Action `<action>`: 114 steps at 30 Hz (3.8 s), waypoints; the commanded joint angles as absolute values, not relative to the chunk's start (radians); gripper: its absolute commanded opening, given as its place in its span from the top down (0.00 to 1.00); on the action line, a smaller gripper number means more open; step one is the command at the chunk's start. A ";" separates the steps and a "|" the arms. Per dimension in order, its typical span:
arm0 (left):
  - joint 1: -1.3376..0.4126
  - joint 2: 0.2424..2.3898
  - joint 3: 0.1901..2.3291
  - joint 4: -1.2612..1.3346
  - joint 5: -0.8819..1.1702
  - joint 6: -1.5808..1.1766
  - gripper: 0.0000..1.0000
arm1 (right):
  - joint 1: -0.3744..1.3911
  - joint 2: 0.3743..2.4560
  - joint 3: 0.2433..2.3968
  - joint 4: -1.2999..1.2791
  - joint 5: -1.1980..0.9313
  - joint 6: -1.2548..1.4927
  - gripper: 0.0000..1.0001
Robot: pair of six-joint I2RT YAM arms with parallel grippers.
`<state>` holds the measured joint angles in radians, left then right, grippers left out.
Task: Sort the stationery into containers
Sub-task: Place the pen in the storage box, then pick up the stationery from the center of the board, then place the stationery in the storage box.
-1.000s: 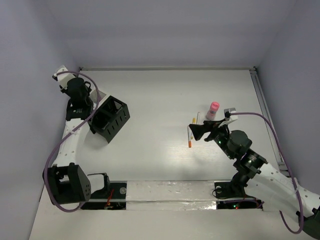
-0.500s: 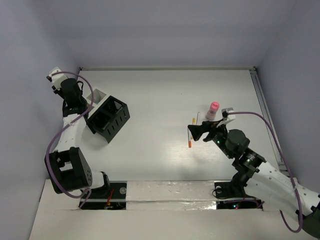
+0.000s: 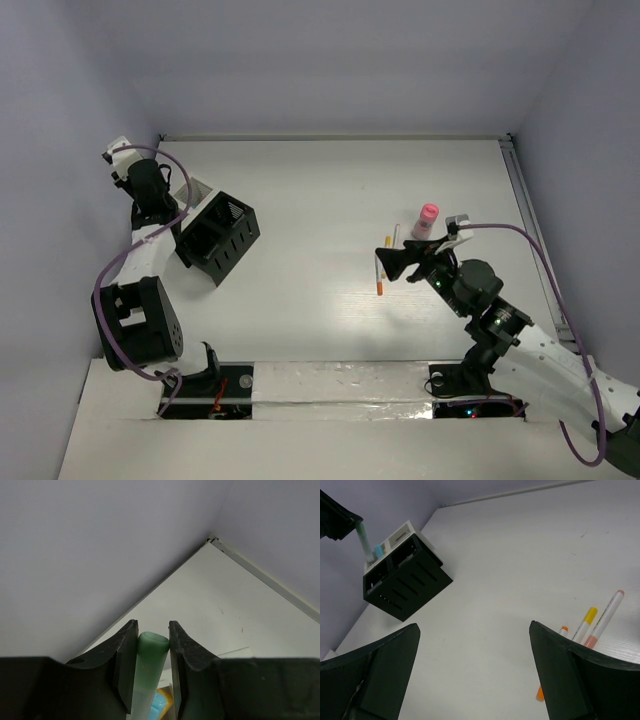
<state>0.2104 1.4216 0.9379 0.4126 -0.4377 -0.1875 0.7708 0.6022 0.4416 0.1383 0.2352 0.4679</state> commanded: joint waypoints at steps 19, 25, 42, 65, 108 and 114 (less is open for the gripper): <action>0.210 1.327 0.911 0.443 -0.385 -0.265 0.59 | 0.765 0.595 0.442 0.166 0.275 0.451 0.04; 0.195 1.178 0.934 0.402 -0.258 -0.389 0.58 | 0.765 0.601 0.442 0.167 0.281 0.451 0.04; 0.028 0.600 0.859 0.062 0.255 -0.353 0.02 | 0.765 0.699 0.492 0.109 0.394 0.457 0.00; -0.365 0.262 0.721 -0.109 -0.025 -0.236 0.01 | 0.456 1.114 0.864 -0.276 0.586 0.440 0.00; -0.293 0.353 0.738 -0.124 -0.113 -0.256 0.01 | 0.538 1.364 1.261 -0.011 0.026 0.308 0.79; -0.262 0.359 0.752 -0.175 -0.265 -0.308 0.01 | 0.725 1.592 1.426 0.100 -0.176 0.327 0.78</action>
